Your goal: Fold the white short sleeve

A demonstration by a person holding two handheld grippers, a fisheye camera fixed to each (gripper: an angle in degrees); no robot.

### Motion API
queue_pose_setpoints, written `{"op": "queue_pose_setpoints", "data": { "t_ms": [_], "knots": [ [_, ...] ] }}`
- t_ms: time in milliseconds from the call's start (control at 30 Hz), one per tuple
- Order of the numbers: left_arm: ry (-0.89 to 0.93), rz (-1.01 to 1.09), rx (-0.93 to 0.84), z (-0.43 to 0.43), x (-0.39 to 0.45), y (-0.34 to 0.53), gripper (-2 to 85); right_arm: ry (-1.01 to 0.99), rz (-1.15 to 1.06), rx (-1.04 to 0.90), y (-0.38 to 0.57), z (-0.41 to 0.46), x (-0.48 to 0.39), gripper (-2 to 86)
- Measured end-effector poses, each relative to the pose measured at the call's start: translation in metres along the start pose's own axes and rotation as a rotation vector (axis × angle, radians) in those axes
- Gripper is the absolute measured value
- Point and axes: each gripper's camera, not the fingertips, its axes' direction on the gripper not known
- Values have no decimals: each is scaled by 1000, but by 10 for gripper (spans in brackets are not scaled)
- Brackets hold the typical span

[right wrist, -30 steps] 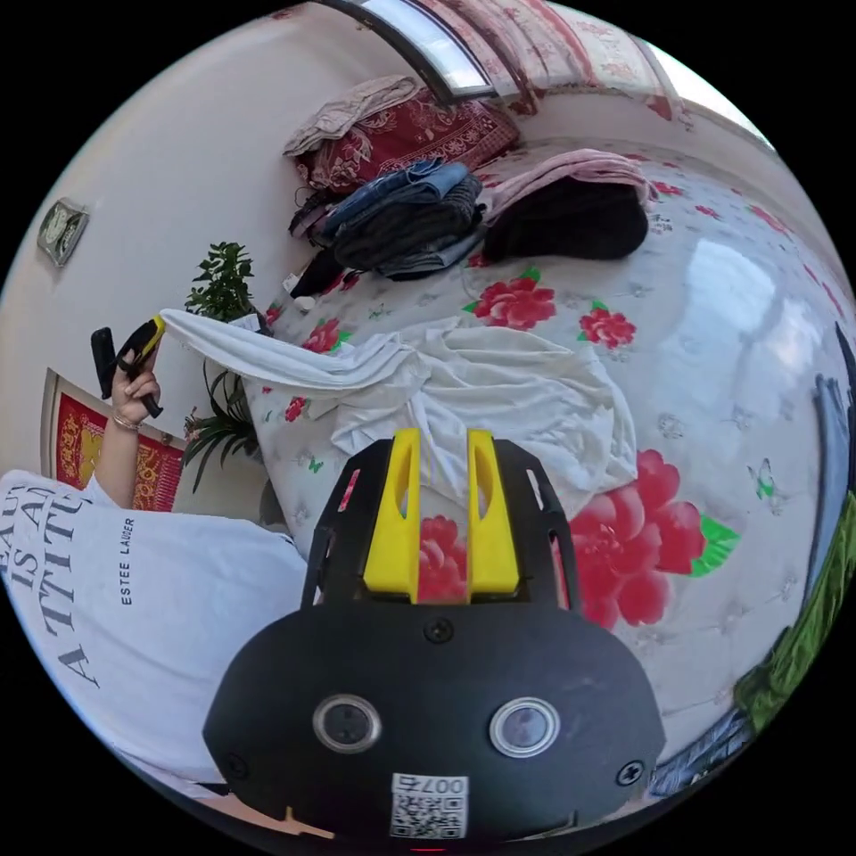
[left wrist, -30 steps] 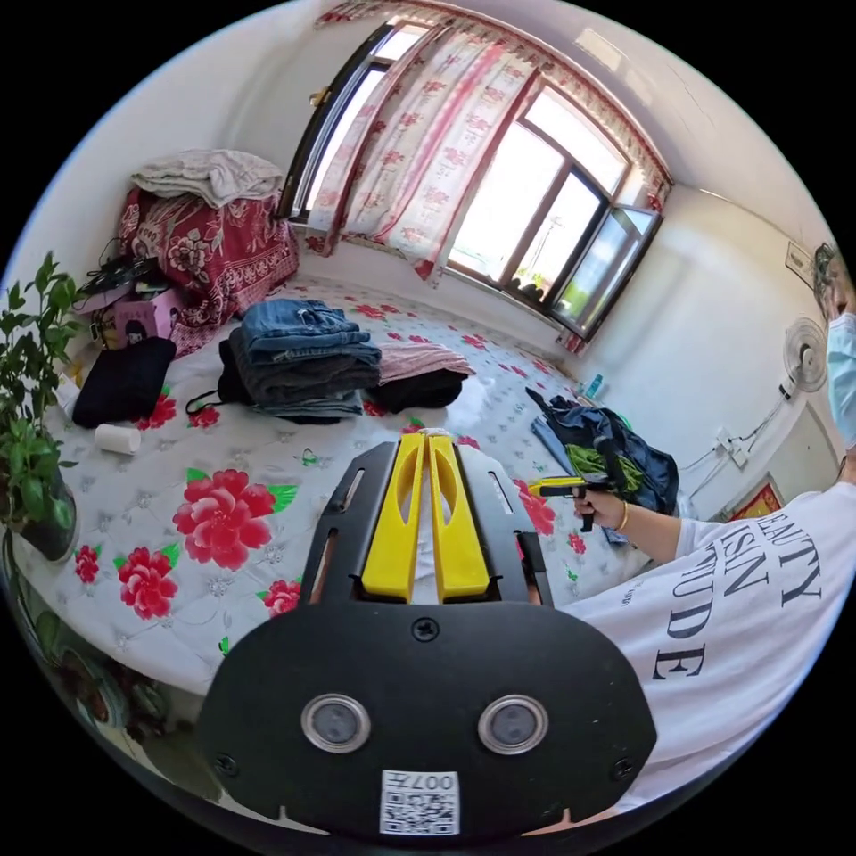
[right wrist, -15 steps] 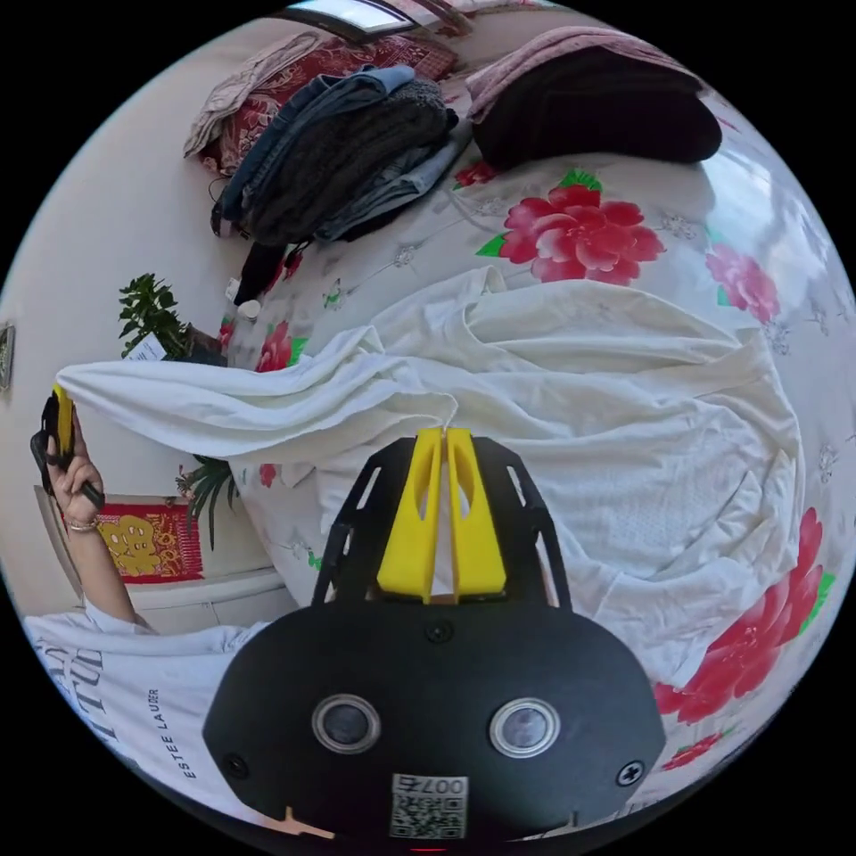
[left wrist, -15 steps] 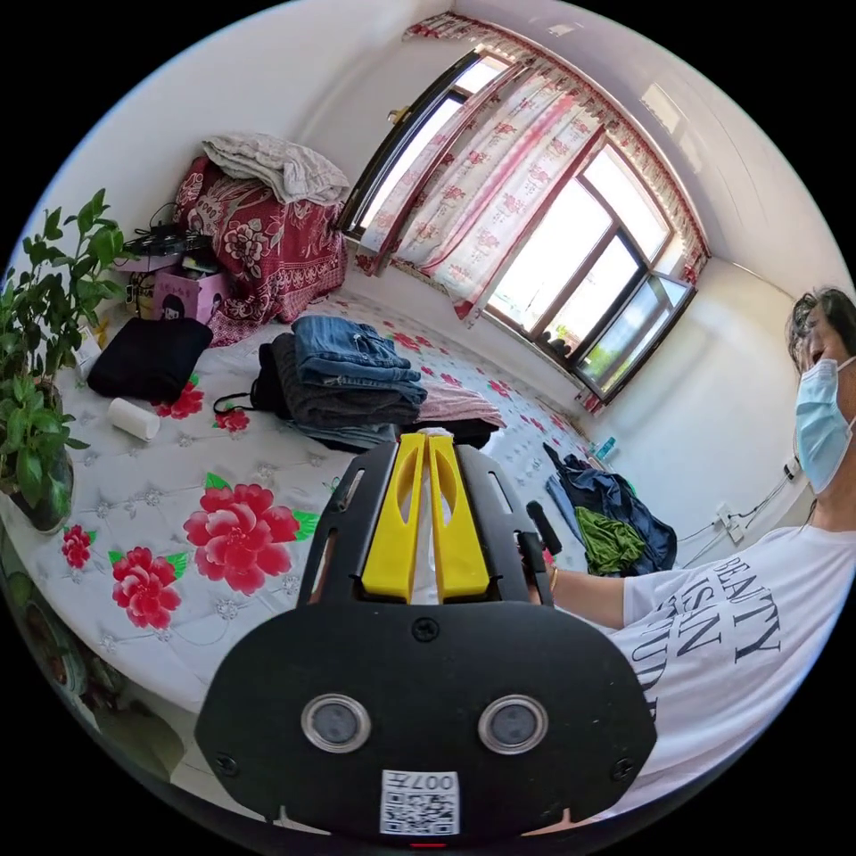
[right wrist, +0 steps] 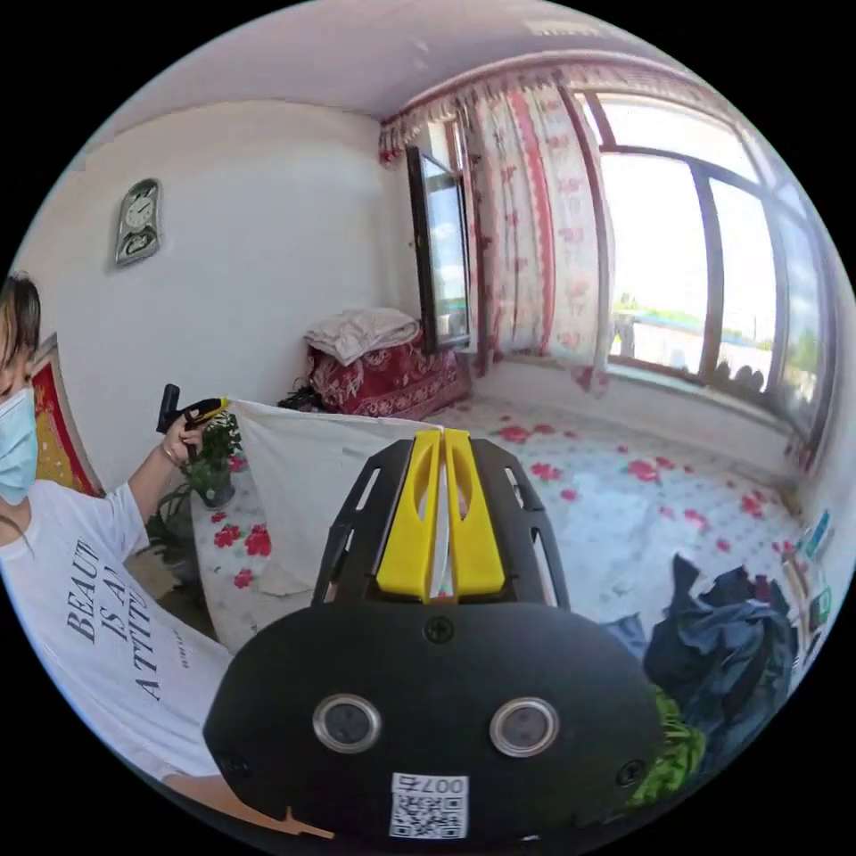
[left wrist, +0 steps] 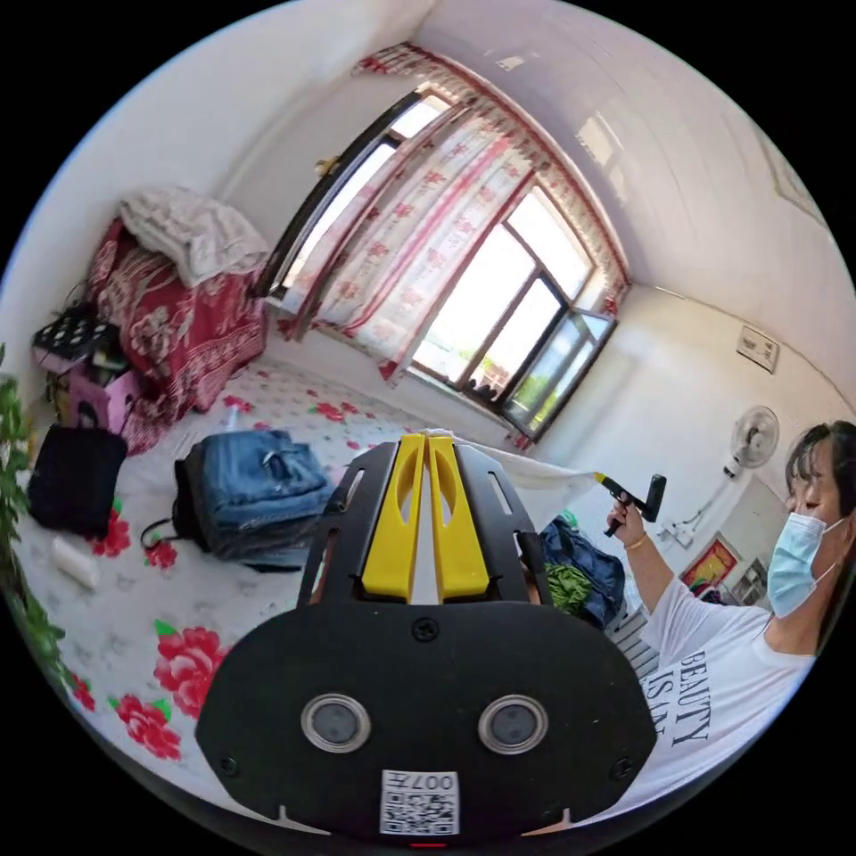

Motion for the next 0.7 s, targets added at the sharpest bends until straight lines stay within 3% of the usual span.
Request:
{"op": "queue_pose_setpoints", "data": {
  "t_ms": [167, 400, 567, 700],
  "knots": [
    [19, 238, 79, -42, 91, -14, -10, 119, -157, 146, -7, -148, -61, -3],
    [50, 371, -18, -100, 156, 72, -10, 140, -219, 95, 83, -229, -112, -2],
    [32, 349, -114, -119, 163, 165, -10, 132, -78, 8, 182, -243, -138, -3],
    [24, 171, -247, -113, 129, 241, -10, 125, 67, -165, 245, -218, -143, -3]
  ]
}}
